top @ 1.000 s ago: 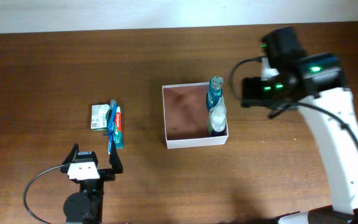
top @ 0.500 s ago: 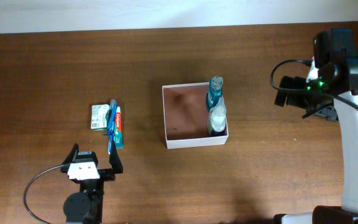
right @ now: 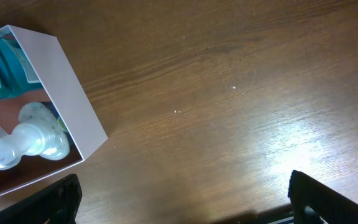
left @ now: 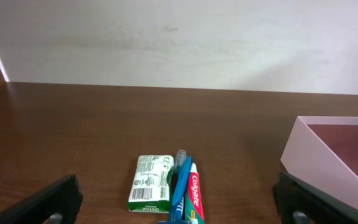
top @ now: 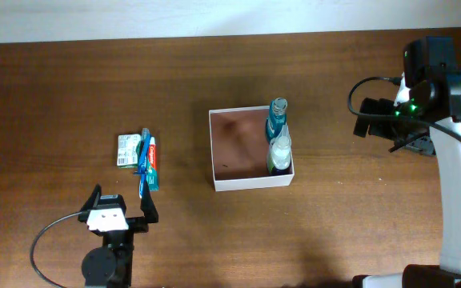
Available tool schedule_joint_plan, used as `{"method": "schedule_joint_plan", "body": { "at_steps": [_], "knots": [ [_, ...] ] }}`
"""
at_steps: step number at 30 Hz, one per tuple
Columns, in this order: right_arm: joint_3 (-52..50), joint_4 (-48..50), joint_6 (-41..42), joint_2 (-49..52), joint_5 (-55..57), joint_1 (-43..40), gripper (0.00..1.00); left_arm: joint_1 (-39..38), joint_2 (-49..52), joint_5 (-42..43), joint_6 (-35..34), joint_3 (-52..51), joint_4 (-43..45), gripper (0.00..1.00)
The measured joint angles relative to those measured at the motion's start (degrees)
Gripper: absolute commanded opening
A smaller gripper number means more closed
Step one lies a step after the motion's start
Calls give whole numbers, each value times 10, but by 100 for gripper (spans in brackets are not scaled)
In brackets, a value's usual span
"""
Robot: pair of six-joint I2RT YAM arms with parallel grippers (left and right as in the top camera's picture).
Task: Pack container
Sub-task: 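Withdraw the right gripper up and to the right, then raise the left gripper and move it above the toothbrush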
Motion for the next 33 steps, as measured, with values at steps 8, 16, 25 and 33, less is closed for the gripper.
{"method": "schedule_joint_plan", "body": {
  "at_steps": [8, 16, 25, 33],
  "knots": [
    [0, 0, -1, 0, 0, 0, 98, 0, 0, 63, 0, 0, 19, 99],
    [0, 0, -2, 0, 0, 0, 98, 0, 37, 125, -4, 119, -144, 99],
    [2, 0, -2, 0, 0, 0, 98, 0, 393, 108, 39, 502, -403, 99],
    [2, -1, -2, 0, 0, 0, 98, 0, 710, 102, 63, 818, -589, 99]
  ]
}}
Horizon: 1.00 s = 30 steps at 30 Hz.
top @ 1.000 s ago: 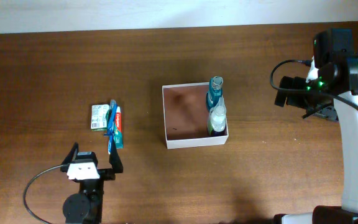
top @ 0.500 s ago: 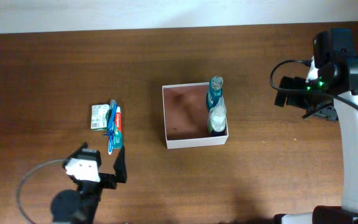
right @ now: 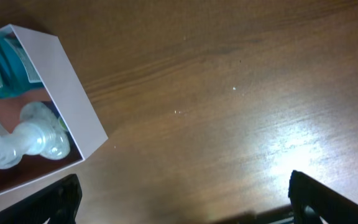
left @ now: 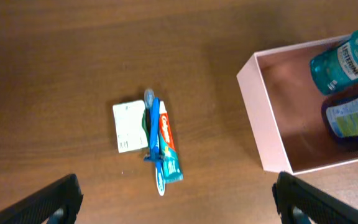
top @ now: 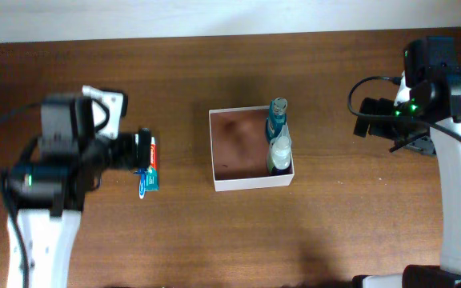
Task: Pack container
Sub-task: 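Raise the left gripper and move it above the toothbrush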
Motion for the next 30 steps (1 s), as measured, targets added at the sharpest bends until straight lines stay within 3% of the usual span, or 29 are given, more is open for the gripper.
{"method": "schedule_joint_plan", "body": {
  "at_steps": [4, 6, 10, 18, 30],
  "knots": [
    [0, 0, 0, 0, 0, 0, 98, 0, 66, -12, 1, 41, -19, 99],
    [0, 0, 0, 0, 0, 0, 98, 0, 90, -23, 0, 42, -33, 94],
    [0, 0, 0, 0, 0, 0, 98, 0, 138, -37, 3, 42, -42, 75],
    [0, 0, 0, 0, 0, 0, 98, 0, 221, -47, 7, 42, -43, 52],
    [0, 0, 0, 0, 0, 0, 98, 1, 285, -54, 9, 42, -10, 51]
  ]
}}
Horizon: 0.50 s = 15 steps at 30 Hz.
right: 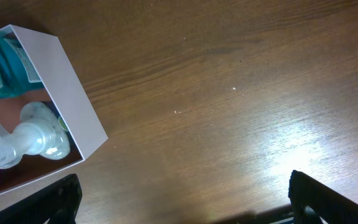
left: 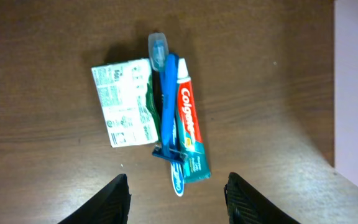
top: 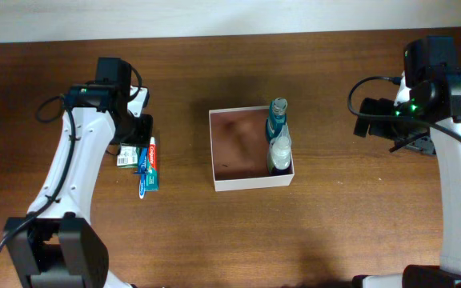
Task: Pack container
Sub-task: 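Raise the left gripper and move it above the toothbrush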
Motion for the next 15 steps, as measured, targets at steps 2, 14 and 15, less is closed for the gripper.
{"method": "schedule_joint_plan", "body": {
  "at_steps": [2, 14, 15],
  "knots": [
    [0, 0, 0, 0, 0, 0, 98, 1, 3, -6, 0, 0, 6, 51],
    [0, 0, 0, 0, 0, 0, 98, 1, 61, -21, 0, 0, 10, 45],
    [0, 0, 0, 0, 0, 0, 98, 1, 67, -21, 0, 0, 10, 45]
  ]
}}
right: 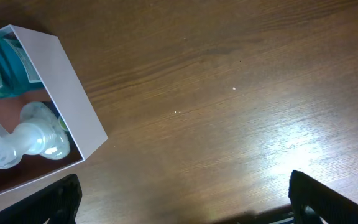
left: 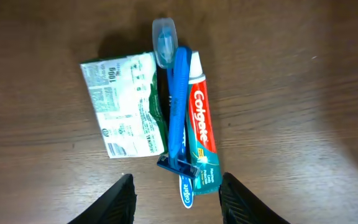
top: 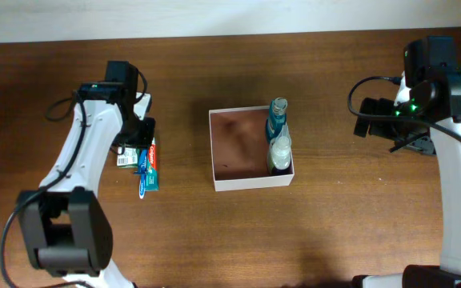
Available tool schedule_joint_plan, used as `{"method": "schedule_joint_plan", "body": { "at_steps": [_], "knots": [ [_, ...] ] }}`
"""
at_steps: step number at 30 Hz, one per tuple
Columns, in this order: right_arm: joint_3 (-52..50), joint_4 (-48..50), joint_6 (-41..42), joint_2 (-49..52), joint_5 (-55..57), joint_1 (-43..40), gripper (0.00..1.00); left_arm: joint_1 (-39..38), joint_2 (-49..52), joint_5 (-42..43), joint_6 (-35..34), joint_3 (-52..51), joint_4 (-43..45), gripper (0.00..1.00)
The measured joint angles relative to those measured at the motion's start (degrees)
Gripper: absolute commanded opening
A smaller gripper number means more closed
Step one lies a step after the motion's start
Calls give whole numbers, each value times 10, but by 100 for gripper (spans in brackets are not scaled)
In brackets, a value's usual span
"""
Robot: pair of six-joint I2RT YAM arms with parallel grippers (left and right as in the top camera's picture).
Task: Pack container
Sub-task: 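Raise the left gripper and move it above the toothbrush, then lower the left gripper onto the blue toothbrush handle and close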
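Observation:
A white open box (top: 250, 182) stands mid-table, holding a teal bottle (top: 276, 118) and a clear pump bottle (top: 279, 149) along its right wall. Left of it lie a Colgate toothpaste tube (left: 201, 140), a blue toothbrush (left: 178, 106) on top of it, and a green-and-white packet (left: 125, 112). My left gripper (left: 176, 202) hangs open just above these three, its fingers either side of the tube's lower end. My right gripper (right: 182, 202) stands wide open over bare table at the far right, nothing between its fingers.
The box corner (right: 61, 93) with both bottles shows at the left of the right wrist view. A pale wall runs along the table's far edge (top: 214, 36). Bare wood surrounds the box on all sides.
My left gripper has come slightly lower and closer over the toothpaste, toothbrush and packet, which now look larger in its view. The right arm has not moved.
My left gripper first sat low at the table's front left, open, facing the toothpaste group. Then it was raised above the items, the box also in its view. Then it hung right over them, and now closer still. The right arm stayed still throughout.

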Motion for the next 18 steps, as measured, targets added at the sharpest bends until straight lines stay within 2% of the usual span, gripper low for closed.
{"method": "schedule_joint_plan", "body": {
  "at_steps": [18],
  "knots": [
    [0, 0, 0, 0, 0, 0, 98, 0, 23, 0, 0, 0, 8, 37]
  ]
}}
